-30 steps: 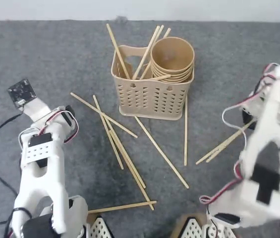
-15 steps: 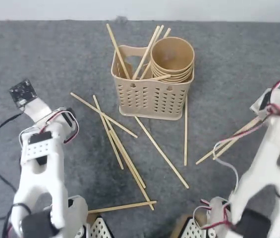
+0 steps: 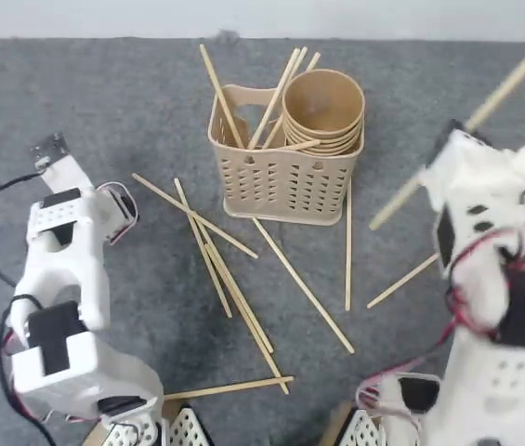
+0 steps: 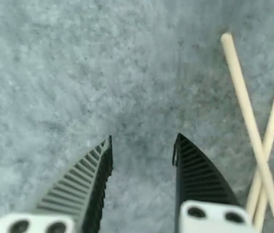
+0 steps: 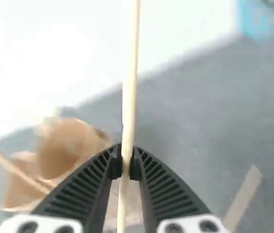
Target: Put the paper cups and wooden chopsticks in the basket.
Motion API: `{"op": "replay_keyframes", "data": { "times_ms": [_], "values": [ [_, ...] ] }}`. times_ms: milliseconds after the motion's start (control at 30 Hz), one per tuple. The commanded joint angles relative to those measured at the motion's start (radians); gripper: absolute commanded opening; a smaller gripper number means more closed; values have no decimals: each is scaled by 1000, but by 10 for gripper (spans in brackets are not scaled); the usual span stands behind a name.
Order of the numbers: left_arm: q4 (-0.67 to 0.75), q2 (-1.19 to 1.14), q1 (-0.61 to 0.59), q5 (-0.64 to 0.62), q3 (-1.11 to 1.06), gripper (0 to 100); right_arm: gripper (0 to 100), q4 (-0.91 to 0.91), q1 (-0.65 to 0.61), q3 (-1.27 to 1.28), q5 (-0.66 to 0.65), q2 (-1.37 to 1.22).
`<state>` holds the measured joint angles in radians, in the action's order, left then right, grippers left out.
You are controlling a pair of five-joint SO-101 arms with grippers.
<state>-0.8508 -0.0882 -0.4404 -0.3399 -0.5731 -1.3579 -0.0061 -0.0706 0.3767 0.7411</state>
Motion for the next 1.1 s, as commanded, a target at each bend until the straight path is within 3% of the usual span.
{"op": "replay_keyframes", "data": {
  "times_ms": [0,167,333,500,667,1067],
  "values": [
    [-8,8,5,40,41,192,8,174,-120,-5,-6,54],
    [-8,8,6,43,41,192,9,383,-285,-5,-15,31],
    [-8,17,26,94,36,192,8,562,-383,-5,-146,-64],
    [133,167,54,112,-136,192,8,720,-387,-5,-153,-197],
    [279,373,87,161,-341,195,8,768,-387,-6,-153,-314],
    [299,407,91,164,-375,195,10,812,-387,-3,-163,-518]
  ]
}}
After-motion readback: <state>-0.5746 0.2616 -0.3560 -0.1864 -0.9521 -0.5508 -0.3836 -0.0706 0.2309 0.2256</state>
